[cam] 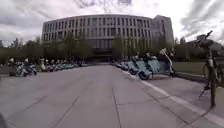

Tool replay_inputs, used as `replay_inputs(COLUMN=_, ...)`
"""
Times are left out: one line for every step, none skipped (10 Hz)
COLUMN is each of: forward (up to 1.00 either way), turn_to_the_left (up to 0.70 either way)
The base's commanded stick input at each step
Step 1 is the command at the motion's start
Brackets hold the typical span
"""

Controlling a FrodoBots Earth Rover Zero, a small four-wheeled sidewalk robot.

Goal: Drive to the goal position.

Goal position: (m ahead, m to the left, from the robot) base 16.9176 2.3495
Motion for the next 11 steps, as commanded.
replay_inputs(forward=0.70, turn_to_the_left=0.01)
replay_inputs(forward=0.70, turn_to_the_left=0.01)
replay_inputs(forward=0.70, turn_to_the_left=0.01)
replay_inputs(forward=0.70, turn_to_the_left=0.01)
replay_inputs(forward=0.70, turn_to_the_left=0.01)
replay_inputs(forward=0.70, turn_to_the_left=0.01)
replay_inputs(forward=0.70, turn_to_the_left=0.01)
replay_inputs(forward=0.70, turn_to_the_left=0.01)
replay_inputs(forward=0.70, turn_to_the_left=0.01)
replay_inputs(forward=0.70, turn_to_the_left=0.01)
replay_inputs(forward=0.70, turn_to_the_left=0.01)
